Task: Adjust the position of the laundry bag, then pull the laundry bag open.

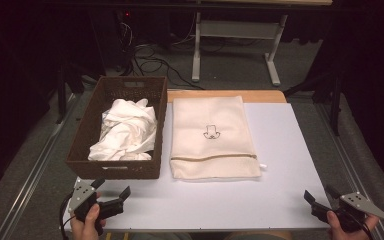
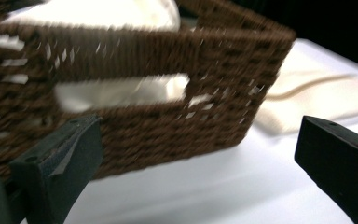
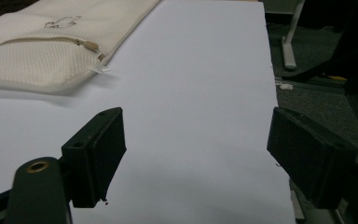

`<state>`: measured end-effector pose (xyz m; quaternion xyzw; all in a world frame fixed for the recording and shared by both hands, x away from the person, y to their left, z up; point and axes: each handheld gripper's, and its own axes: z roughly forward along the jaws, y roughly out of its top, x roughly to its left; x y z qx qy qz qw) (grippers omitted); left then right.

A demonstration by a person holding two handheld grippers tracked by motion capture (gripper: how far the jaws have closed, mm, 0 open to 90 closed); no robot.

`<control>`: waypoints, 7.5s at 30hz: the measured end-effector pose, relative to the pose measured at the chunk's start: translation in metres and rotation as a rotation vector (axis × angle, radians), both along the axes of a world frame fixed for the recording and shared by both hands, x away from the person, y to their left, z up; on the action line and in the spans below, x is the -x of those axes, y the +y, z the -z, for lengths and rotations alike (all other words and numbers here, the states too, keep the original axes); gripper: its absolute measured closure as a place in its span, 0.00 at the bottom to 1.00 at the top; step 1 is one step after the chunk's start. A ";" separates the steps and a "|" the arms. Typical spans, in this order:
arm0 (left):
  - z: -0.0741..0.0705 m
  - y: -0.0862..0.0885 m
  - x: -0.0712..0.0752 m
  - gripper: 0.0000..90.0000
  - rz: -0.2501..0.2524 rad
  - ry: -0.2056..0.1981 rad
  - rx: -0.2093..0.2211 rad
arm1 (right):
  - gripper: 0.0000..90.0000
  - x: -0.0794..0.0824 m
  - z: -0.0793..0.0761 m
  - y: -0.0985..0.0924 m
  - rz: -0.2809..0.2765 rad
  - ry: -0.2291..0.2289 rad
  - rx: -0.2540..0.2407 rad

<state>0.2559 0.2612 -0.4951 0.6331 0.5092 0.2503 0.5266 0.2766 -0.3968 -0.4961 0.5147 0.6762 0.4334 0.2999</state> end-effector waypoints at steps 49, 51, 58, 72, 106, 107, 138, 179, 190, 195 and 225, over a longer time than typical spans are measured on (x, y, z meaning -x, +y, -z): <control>0.030 -0.154 -0.080 0.95 0.117 0.346 -0.075 | 0.83 -0.120 0.016 0.135 -0.101 0.305 -0.055; 0.030 -0.152 -0.080 0.96 0.146 0.354 -0.060 | 0.93 -0.119 0.016 0.134 -0.115 0.304 -0.055; 0.024 -0.136 -0.067 0.96 0.166 0.358 0.001 | 0.96 -0.104 0.010 0.136 -0.164 0.294 -0.074; 0.029 -0.112 -0.025 0.96 0.152 0.399 0.028 | 0.95 -0.066 0.018 0.154 -0.204 0.279 -0.037; 0.003 -0.106 0.001 0.30 0.188 0.280 0.029 | 0.33 -0.042 -0.010 0.131 -0.219 0.244 -0.156; 0.001 -0.113 -0.002 0.28 0.201 0.276 0.016 | 0.33 -0.044 -0.010 0.130 -0.206 0.247 -0.170; -0.016 -0.215 -0.041 0.23 0.356 0.239 -0.062 | 0.33 -0.087 -0.018 0.132 -0.199 0.290 -0.214; 0.016 -0.304 -0.055 0.83 0.406 0.271 -0.206 | 0.97 -0.073 0.001 0.148 -0.426 0.372 -0.393; -0.004 -0.309 -0.041 0.70 0.423 0.209 -0.169 | 0.97 -0.067 -0.008 0.153 -0.353 0.268 -0.355; -0.003 -0.311 -0.047 0.64 0.428 0.227 -0.153 | 0.97 -0.064 -0.010 0.154 -0.363 0.264 -0.400; -0.011 -0.292 -0.046 0.74 0.486 0.238 -0.024 | 0.97 -0.059 -0.013 0.153 -0.392 0.252 -0.405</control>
